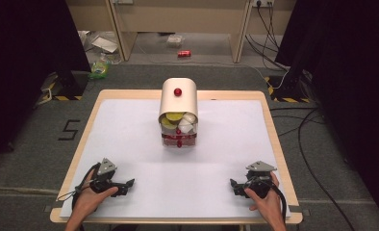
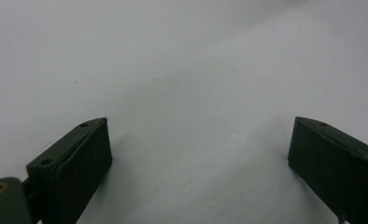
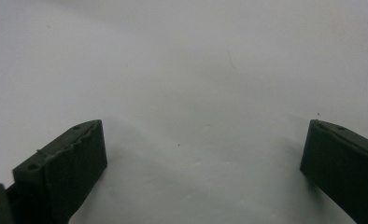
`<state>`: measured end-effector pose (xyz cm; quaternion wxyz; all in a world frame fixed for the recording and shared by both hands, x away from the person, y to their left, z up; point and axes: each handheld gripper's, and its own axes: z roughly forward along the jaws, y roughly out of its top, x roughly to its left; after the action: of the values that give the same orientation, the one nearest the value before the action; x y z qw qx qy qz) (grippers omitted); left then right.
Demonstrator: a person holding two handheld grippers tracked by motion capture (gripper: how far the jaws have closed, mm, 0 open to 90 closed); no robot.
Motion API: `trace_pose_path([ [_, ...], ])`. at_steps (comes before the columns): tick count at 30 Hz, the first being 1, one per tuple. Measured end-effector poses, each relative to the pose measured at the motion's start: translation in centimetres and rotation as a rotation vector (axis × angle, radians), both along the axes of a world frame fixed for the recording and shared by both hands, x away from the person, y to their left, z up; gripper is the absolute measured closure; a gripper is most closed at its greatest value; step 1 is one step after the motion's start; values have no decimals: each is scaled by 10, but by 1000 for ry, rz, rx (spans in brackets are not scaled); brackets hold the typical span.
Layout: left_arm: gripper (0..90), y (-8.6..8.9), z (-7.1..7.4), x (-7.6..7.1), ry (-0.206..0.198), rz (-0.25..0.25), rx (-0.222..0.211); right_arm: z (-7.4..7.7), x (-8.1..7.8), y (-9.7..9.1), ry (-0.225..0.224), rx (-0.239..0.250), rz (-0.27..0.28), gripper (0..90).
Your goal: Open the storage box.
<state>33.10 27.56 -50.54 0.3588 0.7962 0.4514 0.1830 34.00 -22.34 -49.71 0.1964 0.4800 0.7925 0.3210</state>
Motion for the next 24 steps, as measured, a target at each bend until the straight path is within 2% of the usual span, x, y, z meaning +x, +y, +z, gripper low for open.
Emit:
trace_pose_path([
  [4, 54, 0, 0, 0, 0, -1, 1, 1, -1, 0, -4, 4, -16, 47],
  [7, 54, 0, 0, 0, 0, 0, -1, 4, -2, -4, -21, 21, -30, 199],
  [8, 54, 0, 0, 0, 0, 0, -1, 5, -2, -6, -19, 62, -42, 152],
  [9, 54, 0, 0, 0, 0, 0, -1, 5, -2, -6, -19, 62, -42, 152],
  [10, 54, 0, 0, 0, 1, -1, 1, 8, -3, -7, -57, 75, -31, 142],
  [11, 54, 0, 0, 0, 0, 0, 0, 8, -3, -7, -57, 75, -31, 172],
  [12, 54, 0, 0, 0, 0, 0, -1, 13, -4, -6, -89, 97, -16, 145],
  [13, 54, 0, 0, 0, 1, -1, 1, 13, -4, -6, -89, 97, -16, 145],
  [15, 54, 0, 0, 0, 1, -1, 1, 17, -6, -3, -121, 106, -14, 155],
  [20, 54, 0, 0, 0, 1, 0, -2, 25, -9, 7, -183, 125, 28, 157],
  [24, 47, 1, 0, 1, 8, -7, -15, 29, -9, 11, -196, 141, 37, 161],
])
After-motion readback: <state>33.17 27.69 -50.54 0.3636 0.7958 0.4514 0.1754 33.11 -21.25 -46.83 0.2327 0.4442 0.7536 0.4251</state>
